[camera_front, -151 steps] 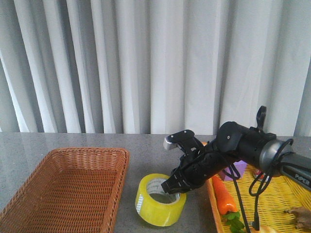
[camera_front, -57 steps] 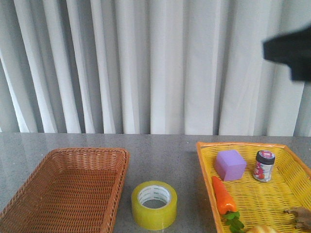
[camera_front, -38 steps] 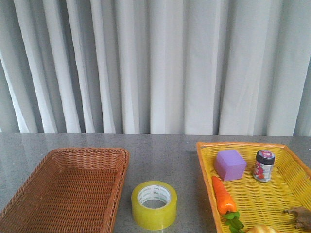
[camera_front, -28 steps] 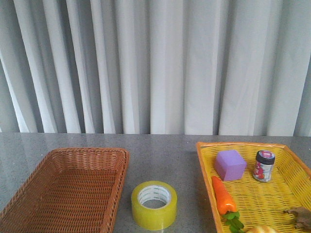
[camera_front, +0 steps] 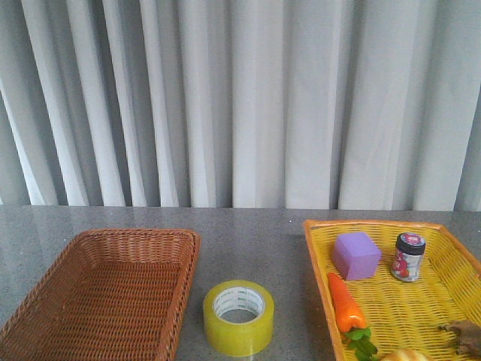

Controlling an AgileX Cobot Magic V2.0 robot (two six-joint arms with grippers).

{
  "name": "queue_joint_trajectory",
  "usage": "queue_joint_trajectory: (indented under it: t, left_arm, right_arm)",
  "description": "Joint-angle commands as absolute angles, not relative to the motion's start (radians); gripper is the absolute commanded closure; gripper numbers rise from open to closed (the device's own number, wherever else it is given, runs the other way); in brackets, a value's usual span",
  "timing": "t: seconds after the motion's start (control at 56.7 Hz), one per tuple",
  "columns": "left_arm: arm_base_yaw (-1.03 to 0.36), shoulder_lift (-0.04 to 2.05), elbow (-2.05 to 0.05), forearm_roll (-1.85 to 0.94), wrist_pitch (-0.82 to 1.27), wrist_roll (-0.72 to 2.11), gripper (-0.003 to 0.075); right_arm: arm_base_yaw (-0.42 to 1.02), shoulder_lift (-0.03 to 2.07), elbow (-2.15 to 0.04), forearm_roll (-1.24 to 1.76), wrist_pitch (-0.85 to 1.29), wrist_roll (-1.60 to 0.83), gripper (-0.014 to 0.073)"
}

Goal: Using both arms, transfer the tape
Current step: 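Move the left gripper over the tape roll and grasp its rim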

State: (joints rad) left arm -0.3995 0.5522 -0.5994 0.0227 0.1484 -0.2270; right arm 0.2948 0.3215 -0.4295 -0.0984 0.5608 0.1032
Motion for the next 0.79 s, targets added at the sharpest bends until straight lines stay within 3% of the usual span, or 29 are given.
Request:
queue_joint_trajectory:
  t: [0.0, 0.37, 0.617, 0.776]
  left_arm:
    - [-0.466, 0.714, -0.748, 0.021, 0.166, -0.092, 0.0375]
    - [-0.512, 1.224, -1.219, 0.02, 0.38, 0.05, 0.0375]
    - [-0.512, 1.544, -1.561, -0.071, 0.662, 0.264, 0.0375]
    - [-0.512, 1.724, -1.733, -0.096, 0.703, 0.381, 0.0375]
  right_arm:
    - [0.295, 0.33, -0.457, -0.112, 0.497, 0.111, 0.0596]
    - [0.295, 0.33, -0.457, -0.097, 0.516, 0.117, 0.0596]
    - [0.295, 0.33, -0.457, -0.096, 0.52, 0.117, 0.0596]
    - [0.295, 0.33, -0.457, -0.094, 0.532, 0.117, 0.0596]
